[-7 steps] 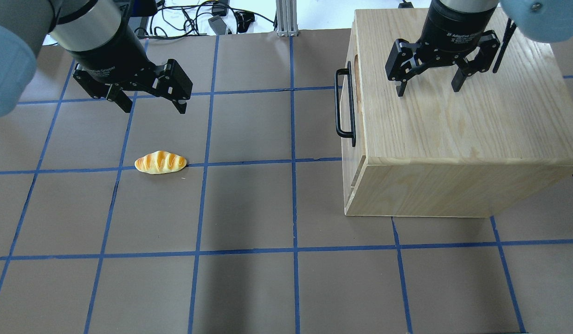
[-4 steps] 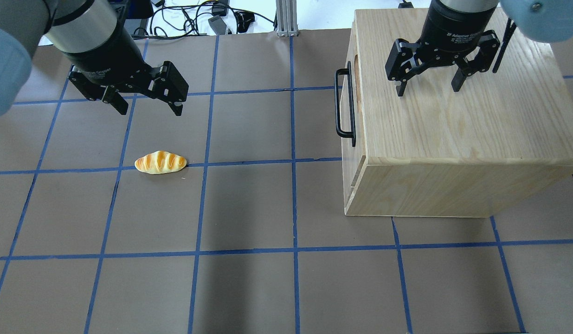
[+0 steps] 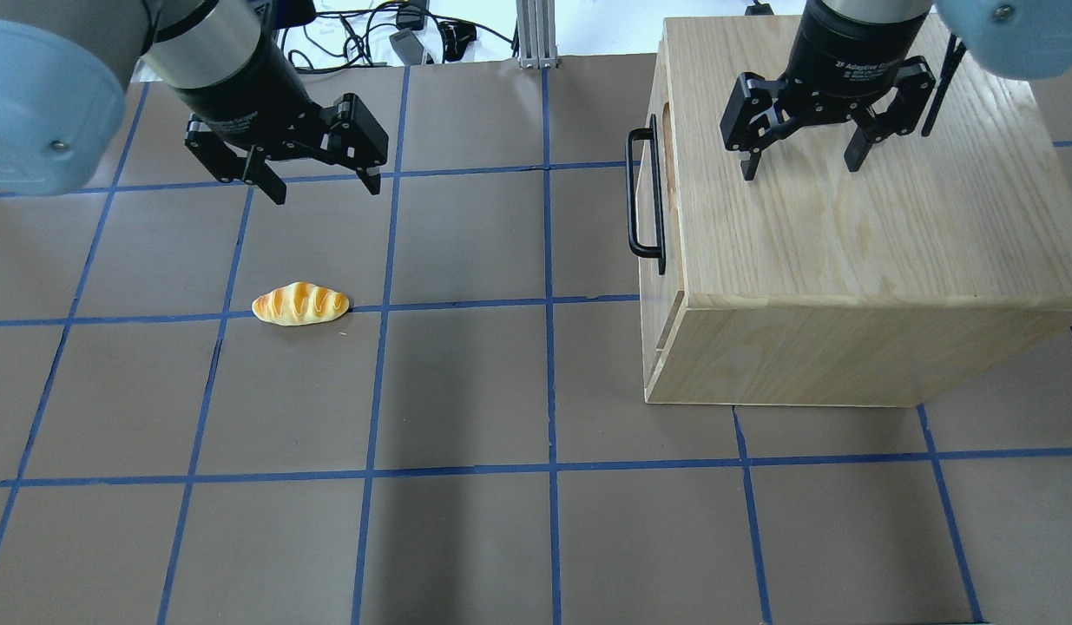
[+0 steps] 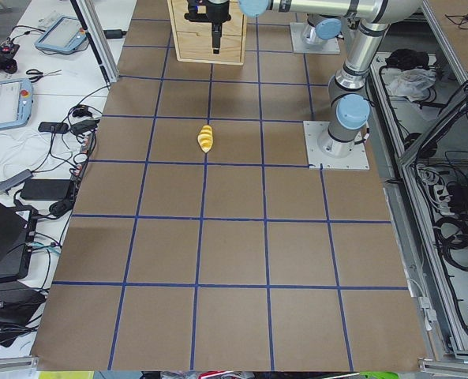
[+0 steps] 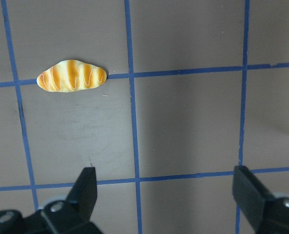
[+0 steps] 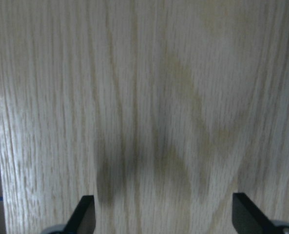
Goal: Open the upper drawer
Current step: 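Move the left gripper toward the black drawer handle on the cabinet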
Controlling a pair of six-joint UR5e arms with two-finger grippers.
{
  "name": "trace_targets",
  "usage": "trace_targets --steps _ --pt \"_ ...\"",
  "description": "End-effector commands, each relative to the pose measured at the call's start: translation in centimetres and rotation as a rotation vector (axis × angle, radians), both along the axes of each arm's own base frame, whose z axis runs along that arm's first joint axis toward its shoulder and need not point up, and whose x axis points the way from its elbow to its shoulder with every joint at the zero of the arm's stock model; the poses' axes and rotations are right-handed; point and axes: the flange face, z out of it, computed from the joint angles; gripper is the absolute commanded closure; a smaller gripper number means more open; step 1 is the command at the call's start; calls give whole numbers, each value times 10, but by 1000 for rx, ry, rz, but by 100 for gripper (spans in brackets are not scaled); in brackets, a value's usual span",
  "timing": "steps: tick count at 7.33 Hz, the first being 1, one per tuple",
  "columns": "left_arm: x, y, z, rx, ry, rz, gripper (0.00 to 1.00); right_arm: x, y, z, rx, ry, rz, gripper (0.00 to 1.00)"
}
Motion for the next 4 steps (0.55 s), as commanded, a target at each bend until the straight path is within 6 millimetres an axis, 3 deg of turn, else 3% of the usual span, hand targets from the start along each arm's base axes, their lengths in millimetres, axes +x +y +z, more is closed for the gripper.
trace_targets --steps 1,4 --pt "-24 -30 -20 -23 167 75 0 0 0 0 0 0 1 0" --pt "-106 -48 -55 -5 334 217 0 0 0 -1 1 0 0 0"
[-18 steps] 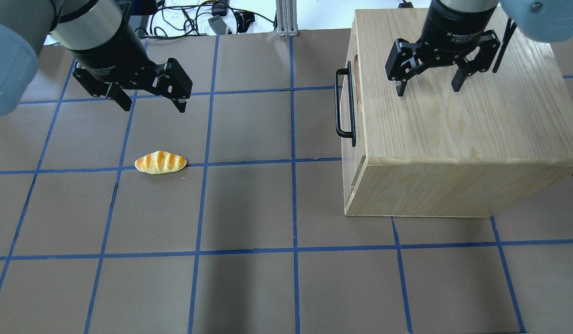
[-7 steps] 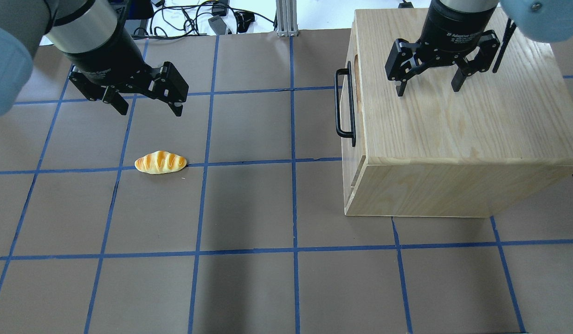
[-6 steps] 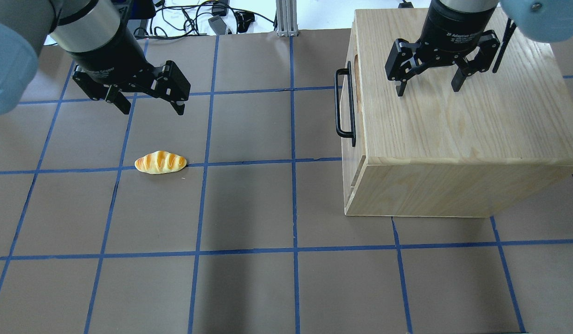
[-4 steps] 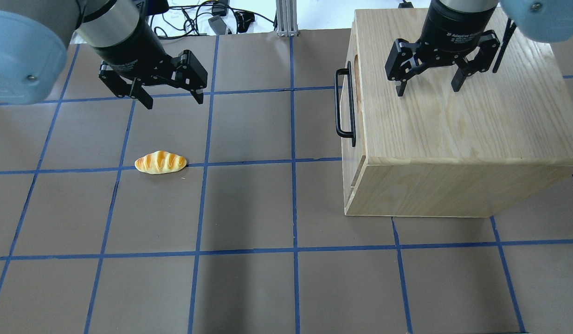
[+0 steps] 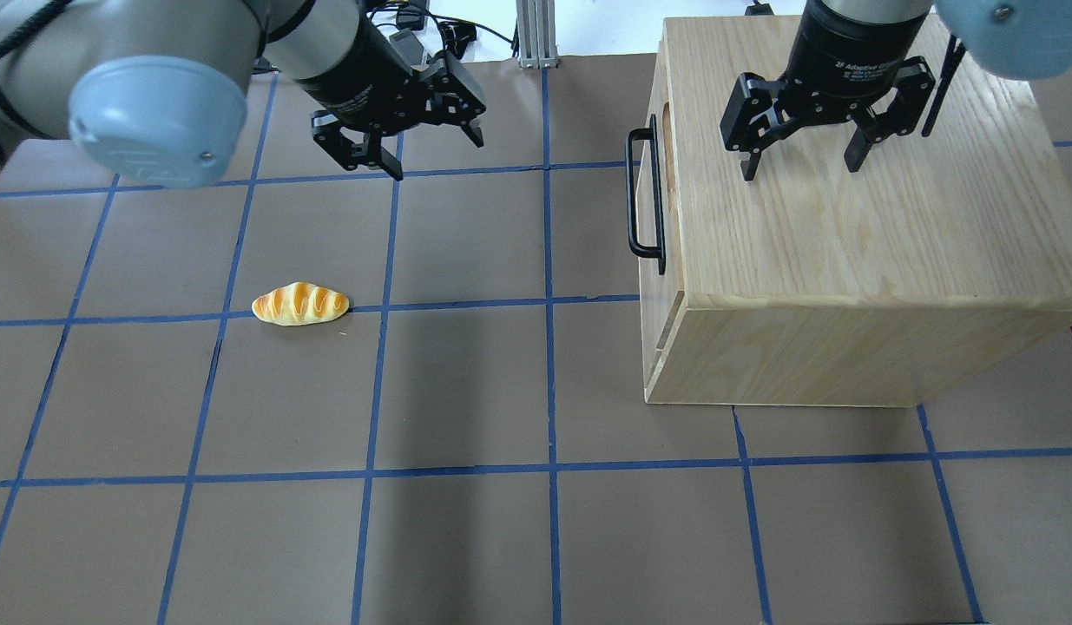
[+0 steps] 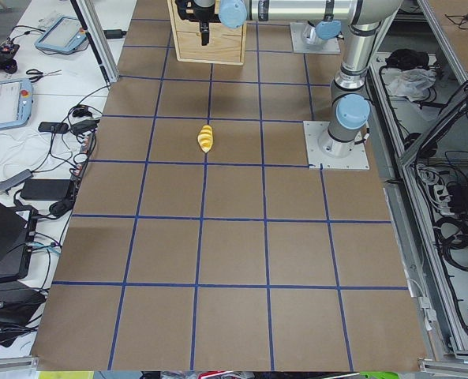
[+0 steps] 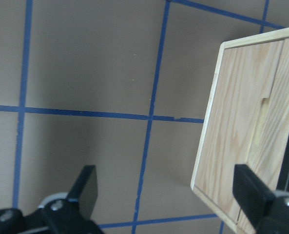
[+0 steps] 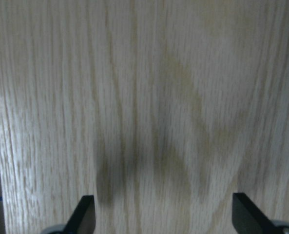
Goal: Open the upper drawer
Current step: 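Move the left gripper toward the black drawer handle on the cabinet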
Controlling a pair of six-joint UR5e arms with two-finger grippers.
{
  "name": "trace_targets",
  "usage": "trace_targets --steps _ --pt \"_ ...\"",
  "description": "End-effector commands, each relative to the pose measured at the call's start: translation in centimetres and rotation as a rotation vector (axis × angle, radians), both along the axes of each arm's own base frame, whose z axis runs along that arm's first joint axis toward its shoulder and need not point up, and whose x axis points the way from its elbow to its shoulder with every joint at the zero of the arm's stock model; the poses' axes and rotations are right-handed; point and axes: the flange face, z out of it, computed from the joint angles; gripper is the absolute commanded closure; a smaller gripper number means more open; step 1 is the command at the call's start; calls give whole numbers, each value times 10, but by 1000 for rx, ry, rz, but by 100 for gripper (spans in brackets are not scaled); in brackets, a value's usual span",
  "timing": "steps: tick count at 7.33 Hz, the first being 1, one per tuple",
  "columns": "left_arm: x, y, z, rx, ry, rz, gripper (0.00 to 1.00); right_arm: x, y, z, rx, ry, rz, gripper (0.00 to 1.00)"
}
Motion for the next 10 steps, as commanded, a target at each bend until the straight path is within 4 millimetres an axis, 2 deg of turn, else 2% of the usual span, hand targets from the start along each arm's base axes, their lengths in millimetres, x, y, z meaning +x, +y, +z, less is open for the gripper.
trace_targets --steps 1,5,8,10 --pt "-47 -13 -32 76 180 47 0 -1 0 0 -1 0 0 0" --pt "-95 -7 -70 124 189 -16 0 -1 0 0 -1 0 0 0" --pt "-111 -3 -83 137 178 -41 0 0 0 0 -1 0 0 0" --pt "-113 -3 -87 143 177 -42 0 0 0 0 1 0 0 0"
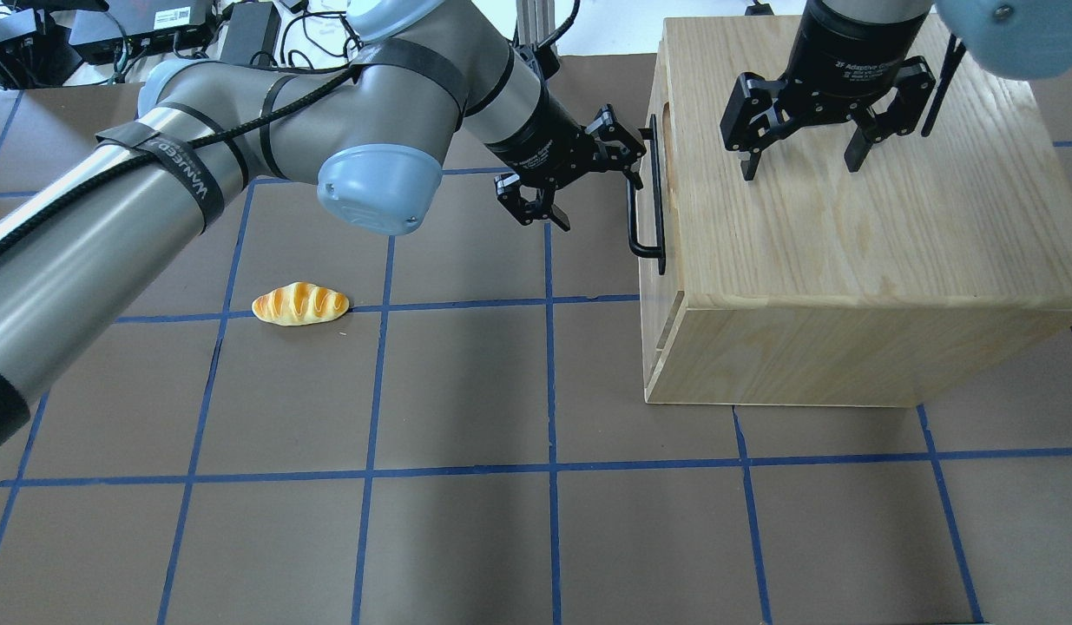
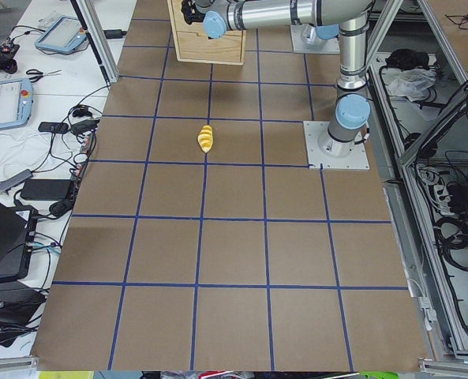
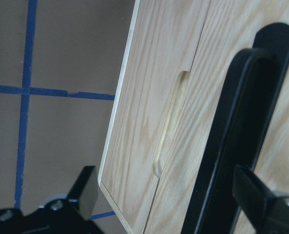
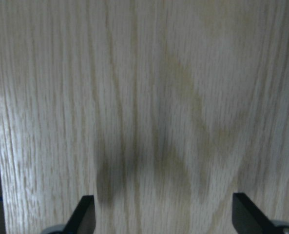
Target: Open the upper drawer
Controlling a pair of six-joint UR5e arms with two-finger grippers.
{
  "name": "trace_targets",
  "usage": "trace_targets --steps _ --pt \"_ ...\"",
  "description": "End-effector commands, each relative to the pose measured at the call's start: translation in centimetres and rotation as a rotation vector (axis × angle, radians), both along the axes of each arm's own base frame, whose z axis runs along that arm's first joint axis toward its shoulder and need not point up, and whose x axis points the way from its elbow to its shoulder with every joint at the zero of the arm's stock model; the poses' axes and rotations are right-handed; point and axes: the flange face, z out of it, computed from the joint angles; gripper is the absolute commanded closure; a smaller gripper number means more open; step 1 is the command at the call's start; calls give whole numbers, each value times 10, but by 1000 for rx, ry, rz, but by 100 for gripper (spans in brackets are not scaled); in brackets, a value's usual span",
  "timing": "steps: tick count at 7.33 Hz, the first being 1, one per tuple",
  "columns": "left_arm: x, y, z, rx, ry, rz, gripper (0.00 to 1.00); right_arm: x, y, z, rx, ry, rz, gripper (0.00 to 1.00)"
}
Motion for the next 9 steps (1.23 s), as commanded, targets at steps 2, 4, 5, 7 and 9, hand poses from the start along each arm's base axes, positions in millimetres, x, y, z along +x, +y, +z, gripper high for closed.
trace_targets --steps 2,4,5,7,9 --pt "-1 0 -9 -3 -5 -13 0 0 0 0 0 0 -1 0" --pt "-6 0 -18 0 -13 -27 0 0 0 0 0 0 -1 0" --pt "-6 0 -18 -1 -15 -28 0 0 0 0 0 0 1 0" --pt "-2 -1 -23 -32 -83 -47 0 -1 0 0 0 0 -1 0" --pt "5 -2 -22 -64 -157 -59 0 0 0 0 0 0 -1 0"
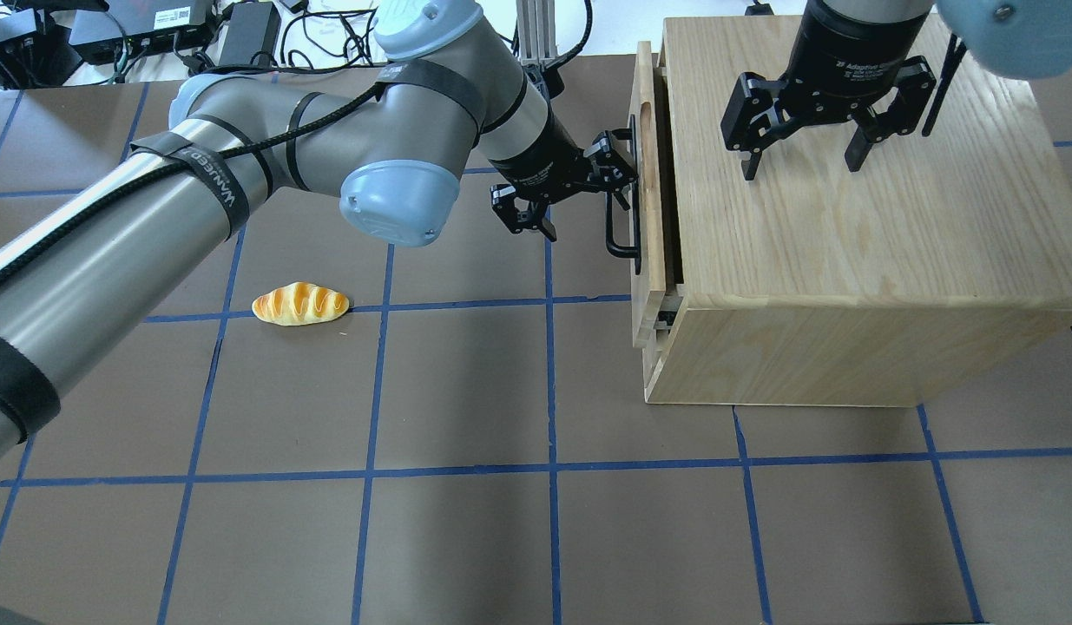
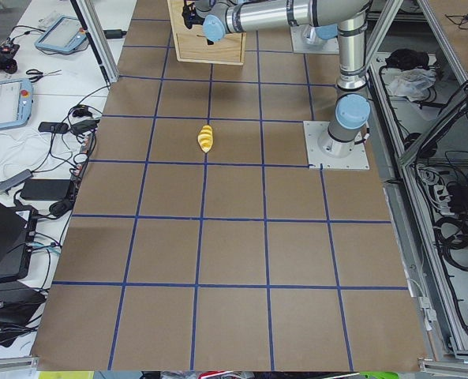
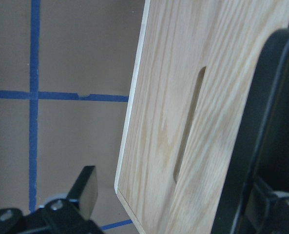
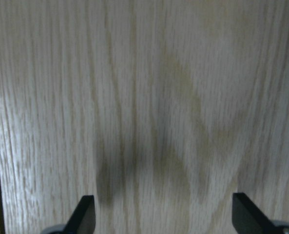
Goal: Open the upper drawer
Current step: 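Pull the handle away from the cabinet with the left gripper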
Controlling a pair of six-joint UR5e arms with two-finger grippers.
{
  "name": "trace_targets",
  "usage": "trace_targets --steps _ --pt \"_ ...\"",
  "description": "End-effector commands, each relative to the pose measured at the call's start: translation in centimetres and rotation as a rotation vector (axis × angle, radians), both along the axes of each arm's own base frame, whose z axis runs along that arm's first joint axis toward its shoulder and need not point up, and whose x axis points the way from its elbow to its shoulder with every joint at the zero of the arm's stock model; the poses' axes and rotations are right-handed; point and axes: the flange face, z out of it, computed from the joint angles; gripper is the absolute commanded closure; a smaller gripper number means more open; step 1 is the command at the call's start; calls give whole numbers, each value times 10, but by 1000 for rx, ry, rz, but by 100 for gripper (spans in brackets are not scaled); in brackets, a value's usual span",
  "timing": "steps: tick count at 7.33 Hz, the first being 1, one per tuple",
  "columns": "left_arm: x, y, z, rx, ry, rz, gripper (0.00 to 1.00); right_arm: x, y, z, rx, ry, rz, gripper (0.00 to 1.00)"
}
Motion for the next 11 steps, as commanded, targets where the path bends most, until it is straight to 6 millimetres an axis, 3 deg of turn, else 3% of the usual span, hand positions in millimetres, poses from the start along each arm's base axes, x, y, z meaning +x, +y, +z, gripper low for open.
trace_targets --steps 1,5,9,11 --pt "6 6 13 -26 -33 -15 0 0 0 -1 1 0 0 0" --pt "35 8 14 -17 -183 -37 0 0 0 0 0 0 1 0" --pt "90 -1 31 11 -194 -52 0 0 0 0 0 0 0 0" --pt "121 -4 26 31 -217 -39 0 0 0 0 0 0 0 0"
